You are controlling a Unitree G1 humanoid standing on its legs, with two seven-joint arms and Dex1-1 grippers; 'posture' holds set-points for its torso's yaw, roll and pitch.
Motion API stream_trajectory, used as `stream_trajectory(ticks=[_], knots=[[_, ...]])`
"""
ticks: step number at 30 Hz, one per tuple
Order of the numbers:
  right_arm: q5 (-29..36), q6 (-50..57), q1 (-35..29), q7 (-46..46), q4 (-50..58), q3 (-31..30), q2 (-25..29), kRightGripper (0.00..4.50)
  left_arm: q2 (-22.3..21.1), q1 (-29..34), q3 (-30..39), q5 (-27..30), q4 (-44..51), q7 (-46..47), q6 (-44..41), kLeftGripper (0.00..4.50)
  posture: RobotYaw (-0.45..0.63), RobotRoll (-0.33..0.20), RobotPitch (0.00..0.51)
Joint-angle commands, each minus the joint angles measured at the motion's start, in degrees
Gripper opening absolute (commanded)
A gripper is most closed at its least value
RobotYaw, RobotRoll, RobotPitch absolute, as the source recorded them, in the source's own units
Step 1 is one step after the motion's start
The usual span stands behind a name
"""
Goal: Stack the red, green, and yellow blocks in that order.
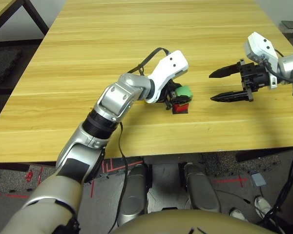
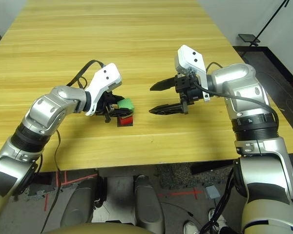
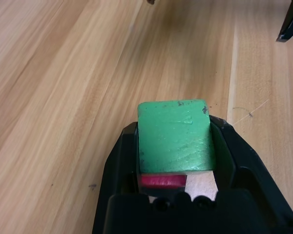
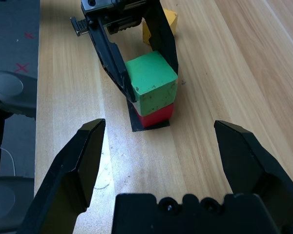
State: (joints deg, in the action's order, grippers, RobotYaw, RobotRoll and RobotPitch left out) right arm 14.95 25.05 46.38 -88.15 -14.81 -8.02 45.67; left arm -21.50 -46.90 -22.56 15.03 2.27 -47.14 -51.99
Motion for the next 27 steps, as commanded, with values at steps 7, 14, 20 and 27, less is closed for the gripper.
stream_trajectory(ticks=[7,14,20,27], knots=[[2.2,1.0,-1.4,0.9,2.1,1.1,0.9,4.5,-0.2,0.7,-1.4,-1.6,-2.2,-1.6,2.1,2.07,0.14,-0.074,0.171],[2.6,0.8,-1.4,1.5,2.1,1.0,1.0,4.5,-0.3,1.6,-1.7,-1.7,-1.8,-2.0,2.1,2.07,0.15,-0.079,0.155],[2.1,-0.3,-0.2,1.8,0.3,0.8,0.5,4.5,0.1,1.2,0.4,-1.4,-1.3,-0.5,1.7,4.11,0.17,-0.084,0.142],[2.0,-1.0,0.5,1.6,-1.0,0.5,0.1,4.5,-3.3,0.7,9.2,2.3,8.3,3.2,-8.5,4.48,0.21,-0.087,0.128]])
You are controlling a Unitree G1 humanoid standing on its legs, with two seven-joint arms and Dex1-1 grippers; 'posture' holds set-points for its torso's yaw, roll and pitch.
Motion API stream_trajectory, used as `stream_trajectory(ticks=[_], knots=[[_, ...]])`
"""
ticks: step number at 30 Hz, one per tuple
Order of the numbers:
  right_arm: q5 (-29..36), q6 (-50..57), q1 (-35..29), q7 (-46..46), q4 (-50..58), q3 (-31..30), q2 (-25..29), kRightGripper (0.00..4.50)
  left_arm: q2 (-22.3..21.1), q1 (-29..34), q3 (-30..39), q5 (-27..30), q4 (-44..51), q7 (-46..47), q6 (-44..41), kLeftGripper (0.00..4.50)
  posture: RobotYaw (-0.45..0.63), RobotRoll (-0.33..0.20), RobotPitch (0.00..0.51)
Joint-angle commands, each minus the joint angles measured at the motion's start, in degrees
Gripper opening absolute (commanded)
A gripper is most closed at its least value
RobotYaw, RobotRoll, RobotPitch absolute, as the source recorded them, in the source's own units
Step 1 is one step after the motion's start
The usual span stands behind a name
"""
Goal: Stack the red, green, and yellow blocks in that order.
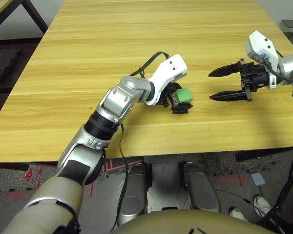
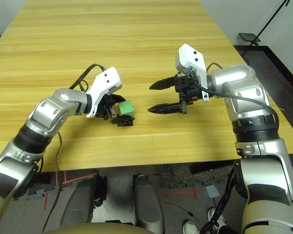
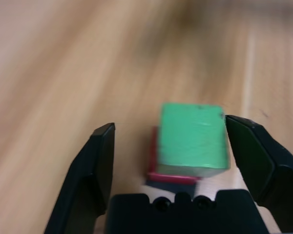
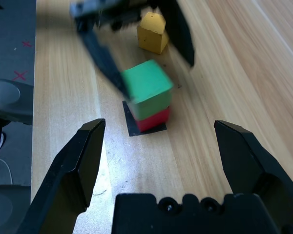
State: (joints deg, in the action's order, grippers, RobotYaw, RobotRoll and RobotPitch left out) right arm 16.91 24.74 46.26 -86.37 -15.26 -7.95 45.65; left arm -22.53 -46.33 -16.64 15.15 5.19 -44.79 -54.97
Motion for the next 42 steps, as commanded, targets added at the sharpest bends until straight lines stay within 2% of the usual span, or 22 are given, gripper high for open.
stream_trajectory(ticks=[1,6,11,15,23,42], knots=[[0.0,-0.9,1.0,-0.3,-1.0,0.3,0.0,4.5,-4.0,0.8,4.8,2.9,8.2,1.2,-8.7,4.48,0.21,-0.087,0.126],[-0.5,-1.9,2.3,-0.7,-2.9,-0.1,-0.3,4.5,-9.6,4.5,9.3,5.6,16.3,3.6,-17.1,4.48,0.23,-0.09,0.12],[-0.6,-2.1,2.9,-0.6,-3.6,-0.2,-0.9,4.5,-9.8,8.5,11.6,6.5,18.4,7.3,-19.4,4.48,0.24,-0.09,0.114],[-0.6,-2.1,3.4,-0.5,-3.8,-0.3,-1.5,4.5,-7.2,12.2,10.9,4.3,16.9,12.2,-16.1,4.48,0.24,-0.092,0.114],[-0.2,-0.8,3.5,-0.3,-2.9,-0.1,-1.7,4.5,-4.1,12.4,8.4,1.6,11.4,16.9,-10.3,4.48,0.23,-0.097,0.117],[1.0,2.0,1.9,1.4,0.3,0.7,-1.7,4.5,-6.2,13.9,4.1,-4.0,-0.1,16.4,-2.7,4.48,0.21,-0.093,0.128]])
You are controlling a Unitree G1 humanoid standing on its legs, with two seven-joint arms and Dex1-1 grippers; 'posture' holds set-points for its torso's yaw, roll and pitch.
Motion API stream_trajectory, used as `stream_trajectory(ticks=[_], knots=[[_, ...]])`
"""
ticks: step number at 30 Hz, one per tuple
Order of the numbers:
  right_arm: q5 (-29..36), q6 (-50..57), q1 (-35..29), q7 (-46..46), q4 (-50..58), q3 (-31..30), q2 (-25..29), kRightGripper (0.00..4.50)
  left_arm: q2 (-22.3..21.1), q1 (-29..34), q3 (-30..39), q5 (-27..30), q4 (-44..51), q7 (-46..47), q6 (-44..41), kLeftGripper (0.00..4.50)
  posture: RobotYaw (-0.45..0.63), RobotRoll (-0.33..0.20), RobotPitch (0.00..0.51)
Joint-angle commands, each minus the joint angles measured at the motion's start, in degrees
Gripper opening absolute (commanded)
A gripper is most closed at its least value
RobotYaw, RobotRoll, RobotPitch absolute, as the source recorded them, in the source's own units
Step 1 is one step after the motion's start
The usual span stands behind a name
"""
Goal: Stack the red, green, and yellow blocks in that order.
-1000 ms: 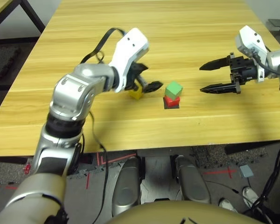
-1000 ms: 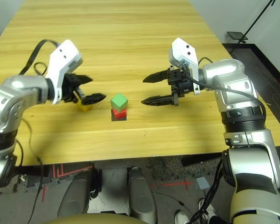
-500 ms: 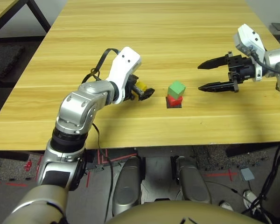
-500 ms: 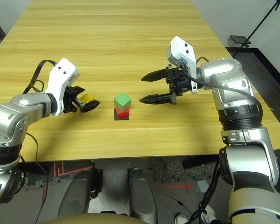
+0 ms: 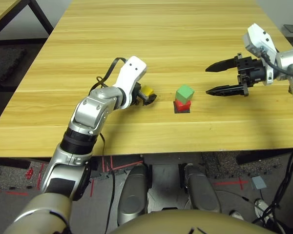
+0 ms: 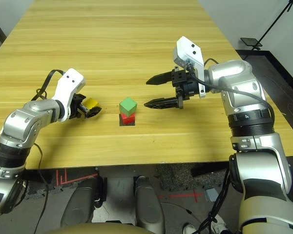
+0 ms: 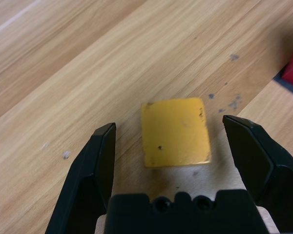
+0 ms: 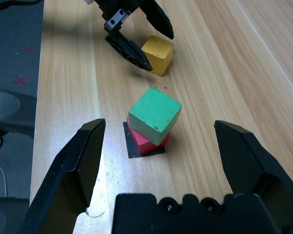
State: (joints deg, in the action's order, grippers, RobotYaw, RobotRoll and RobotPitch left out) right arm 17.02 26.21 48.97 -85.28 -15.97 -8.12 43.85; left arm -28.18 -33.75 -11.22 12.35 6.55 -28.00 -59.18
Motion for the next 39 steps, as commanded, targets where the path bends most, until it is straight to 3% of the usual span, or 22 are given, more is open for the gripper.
stream_trajectory(ticks=[1,3,6,12,22,27,32,39], knots=[[0.9,0.7,-0.9,0.4,1.2,0.9,0.1,4.5,-0.7,1.6,-1.5,-1.4,-1.5,-0.5,1.8,4.48,0.21,-0.092,0.128],[1.0,0.9,-1.2,0.6,1.4,1.0,0.2,4.5,-0.5,2.2,-1.2,-1.6,-1.5,-0.5,2.5,4.48,0.21,-0.092,0.13],[1.1,0.9,-1.6,0.6,1.6,1.1,0.4,4.5,0.4,2.4,-0.3,-1.5,-0.8,0.1,2.3,3.91,0.21,-0.09,0.13],[0.9,0.4,-2.4,0.6,1.2,1.2,0.7,4.5,1.1,-1.4,1.3,-0.4,0.2,-1.1,1.6,1.94,0.22,-0.084,0.132],[1.4,1.2,-5.1,-1.1,2.6,1.6,3.2,4.5,0.1,-14.1,1.7,5.6,3.7,-6.7,-7.6,1.94,0.23,-0.061,0.133],[1.4,2.5,-6.4,-0.1,3.7,2.1,3.8,4.5,1.9,-20.7,0.0,8.3,4.1,-7.6,-13.8,1.94,0.21,-0.046,0.135],[1.5,3.1,-7.2,0.5,4.7,2.9,4.0,4.5,3.1,-23.4,-2.2,9.3,4.9,-6.6,-19.0,1.94,0.21,-0.037,0.136],[2.1,3.8,-7.8,2.0,5.7,3.6,3.4,4.5,4.4,-22.6,-4.2,10.7,7.1,-6.3,-21.3,1.94,0.19,-0.037,0.141]])
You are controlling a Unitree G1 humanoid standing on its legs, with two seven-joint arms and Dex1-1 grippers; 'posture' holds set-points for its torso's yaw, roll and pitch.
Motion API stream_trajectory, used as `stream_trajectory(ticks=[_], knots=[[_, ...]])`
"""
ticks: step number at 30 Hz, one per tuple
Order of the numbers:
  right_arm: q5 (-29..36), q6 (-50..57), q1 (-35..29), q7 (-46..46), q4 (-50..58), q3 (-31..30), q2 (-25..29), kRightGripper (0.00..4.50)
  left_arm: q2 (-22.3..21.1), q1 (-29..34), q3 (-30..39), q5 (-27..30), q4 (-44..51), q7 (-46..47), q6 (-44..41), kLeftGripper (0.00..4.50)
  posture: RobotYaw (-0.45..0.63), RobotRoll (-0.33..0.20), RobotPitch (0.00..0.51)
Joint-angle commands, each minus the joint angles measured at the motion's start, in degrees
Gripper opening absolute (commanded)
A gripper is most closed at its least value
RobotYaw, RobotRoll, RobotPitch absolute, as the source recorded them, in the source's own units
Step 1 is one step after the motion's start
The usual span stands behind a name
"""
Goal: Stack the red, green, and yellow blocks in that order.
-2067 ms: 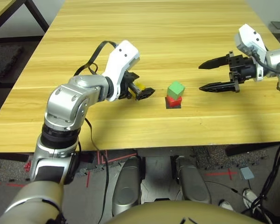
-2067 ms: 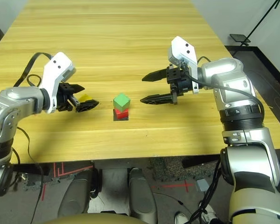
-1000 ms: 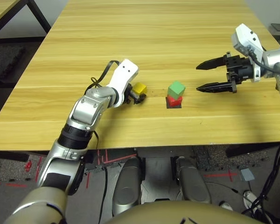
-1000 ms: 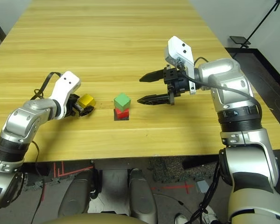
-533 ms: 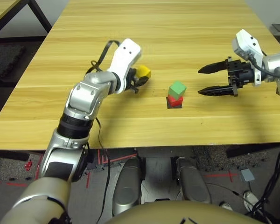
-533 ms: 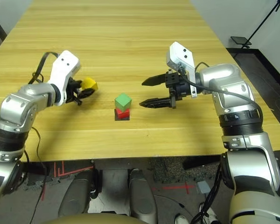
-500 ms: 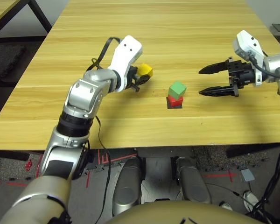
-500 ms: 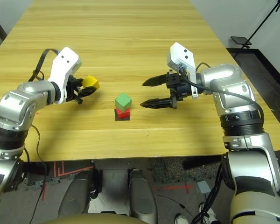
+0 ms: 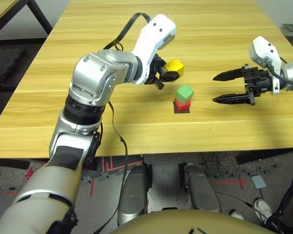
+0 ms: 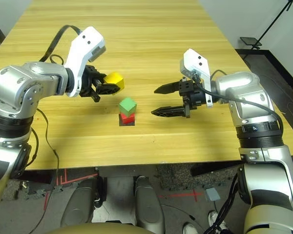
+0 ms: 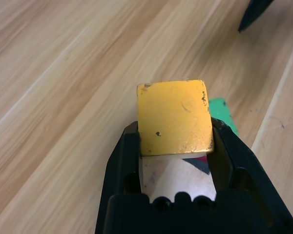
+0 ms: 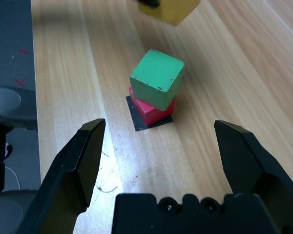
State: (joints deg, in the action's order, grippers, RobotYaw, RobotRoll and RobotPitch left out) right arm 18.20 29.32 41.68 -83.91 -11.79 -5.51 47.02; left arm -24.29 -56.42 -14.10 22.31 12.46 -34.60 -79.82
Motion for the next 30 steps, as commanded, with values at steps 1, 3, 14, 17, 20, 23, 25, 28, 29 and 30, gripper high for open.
stream_trajectory(ticks=[1,3,14,17,20,23,25,28,29,30], knots=[[1.1,0.8,-0.5,0.7,1.6,0.9,0.4,4.5,0.6,0.2,-1.9,0.7,1.1,0.3,-0.1,1.94,0.19,-0.039,0.143],[1.2,0.8,-0.5,0.8,1.5,0.8,0.7,4.5,1.0,0.1,-2.6,0.9,0.9,0.3,0.1,1.94,0.19,-0.04,0.145],[1.7,1.2,-0.6,1.2,1.9,0.6,1.2,4.5,4.5,-0.1,-3.8,2.0,0.8,1.2,-0.5,1.94,0.18,-0.039,0.158],[1.8,1.5,-0.8,1.3,2.2,0.6,1.2,4.5,5.0,0.9,-4.3,1.5,-0.4,1.3,0.9,1.94,0.17,-0.044,0.158],[1.8,1.8,-0.8,1.4,2.5,0.8,1.3,4.5,5.0,1.4,-5.0,1.0,-1.6,1.2,2.5,1.94,0.16,-0.044,0.155],[2.0,2.0,-1.1,1.5,2.9,0.9,1.4,4.5,4.7,1.4,-5.8,0.4,-3.1,0.9,4.7,1.94,0.15,-0.046,0.153],[2.2,2.5,-1.5,1.9,3.6,1.0,1.4,4.5,4.8,1.2,-6.1,0.1,-4.1,0.9,5.9,1.94,0.15,-0.044,0.151],[2.5,3.0,-2.1,2.3,4.5,1.4,1.4,4.5,4.7,0.9,-6.4,-0.5,-5.4,0.8,7.7,1.94,0.14,-0.043,0.149],[2.6,3.2,-2.3,2.4,4.7,1.5,1.4,4.5,4.6,0.8,-6.6,-0.6,-5.6,0.6,8.2,1.94,0.14,-0.043,0.149],[2.6,3.3,-2.4,2.5,4.9,1.6,1.5,4.5,4.5,0.8,-6.8,-0.7,-5.8,0.4,8.5,1.94,0.14,-0.042,0.148]])
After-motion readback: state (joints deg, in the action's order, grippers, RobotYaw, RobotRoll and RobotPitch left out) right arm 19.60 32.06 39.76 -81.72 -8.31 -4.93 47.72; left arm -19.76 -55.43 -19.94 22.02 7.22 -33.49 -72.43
